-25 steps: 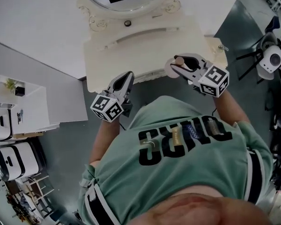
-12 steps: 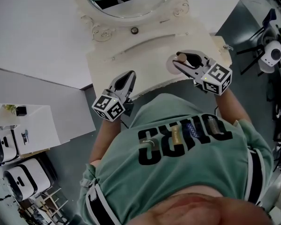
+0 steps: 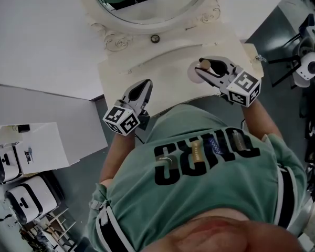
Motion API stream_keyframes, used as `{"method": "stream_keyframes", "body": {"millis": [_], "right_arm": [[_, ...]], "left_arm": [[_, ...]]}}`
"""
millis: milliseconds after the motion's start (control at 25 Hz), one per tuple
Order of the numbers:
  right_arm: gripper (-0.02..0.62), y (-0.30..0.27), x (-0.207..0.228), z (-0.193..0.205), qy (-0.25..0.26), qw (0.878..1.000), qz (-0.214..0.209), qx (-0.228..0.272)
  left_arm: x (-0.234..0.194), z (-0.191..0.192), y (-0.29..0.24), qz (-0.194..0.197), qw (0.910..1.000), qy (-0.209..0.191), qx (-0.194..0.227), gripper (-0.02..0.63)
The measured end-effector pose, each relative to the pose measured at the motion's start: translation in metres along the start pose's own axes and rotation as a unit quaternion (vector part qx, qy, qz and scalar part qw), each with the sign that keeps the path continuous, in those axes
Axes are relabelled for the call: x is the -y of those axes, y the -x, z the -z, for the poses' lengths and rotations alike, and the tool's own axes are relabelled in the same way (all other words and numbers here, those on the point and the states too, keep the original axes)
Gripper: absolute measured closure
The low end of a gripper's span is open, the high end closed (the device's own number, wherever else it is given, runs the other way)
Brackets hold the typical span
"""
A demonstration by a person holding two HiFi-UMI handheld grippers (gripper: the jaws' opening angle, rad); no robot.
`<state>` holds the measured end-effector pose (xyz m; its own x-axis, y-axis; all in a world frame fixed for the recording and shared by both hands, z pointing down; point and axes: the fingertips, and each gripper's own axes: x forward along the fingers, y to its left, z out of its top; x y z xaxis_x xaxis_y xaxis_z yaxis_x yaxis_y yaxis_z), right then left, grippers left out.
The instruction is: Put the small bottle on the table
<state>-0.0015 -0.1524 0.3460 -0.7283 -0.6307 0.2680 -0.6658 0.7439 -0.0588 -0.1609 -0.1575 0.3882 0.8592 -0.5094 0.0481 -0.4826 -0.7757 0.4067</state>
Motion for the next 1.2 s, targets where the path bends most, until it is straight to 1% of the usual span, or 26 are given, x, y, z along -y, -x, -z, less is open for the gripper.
{"method": "stream_keyframes", "body": {"millis": [120,240,400,520,640,840,1040,1200], "right_arm": [[0.468,-0.004,0.023,-0.001,0.000,1.000,-0.018,0.003],[0.468,-0.006,0.051,-0.002,0.004,0.999,-0.046,0.007],[0.468,-0.009,0.085,-0.003,0.015,0.995,-0.098,0.003],[0.468,-0.008,0.105,-0.003,0.031,0.991,-0.130,0.003],[0.468,-0.015,0.123,0.000,0.039,0.988,-0.150,0.000],[0.468,-0.031,0.130,0.004,0.031,0.987,-0.156,-0.004],[0.468,-0.050,0.126,-0.002,0.035,0.990,-0.134,-0.004],[0.468,-0.062,0.117,0.000,0.036,0.992,-0.122,-0.015]], "left_arm": [[-0.006,0.000,-0.018,-0.019,0.9998,0.001,0.000,0.597],[-0.009,-0.002,-0.043,-0.044,0.9990,-0.003,0.003,0.597],[-0.008,-0.003,-0.075,-0.095,0.9953,-0.002,0.019,0.597],[-0.006,-0.002,-0.101,-0.123,0.9920,-0.003,0.026,0.597],[-0.008,0.001,-0.121,-0.142,0.9894,-0.004,0.028,0.597],[-0.020,0.003,-0.125,-0.149,0.9887,-0.011,0.017,0.598],[-0.039,-0.005,-0.116,-0.137,0.9903,-0.021,0.017,0.598],[-0.051,-0.007,-0.109,-0.127,0.9915,-0.022,0.014,0.598]]}}
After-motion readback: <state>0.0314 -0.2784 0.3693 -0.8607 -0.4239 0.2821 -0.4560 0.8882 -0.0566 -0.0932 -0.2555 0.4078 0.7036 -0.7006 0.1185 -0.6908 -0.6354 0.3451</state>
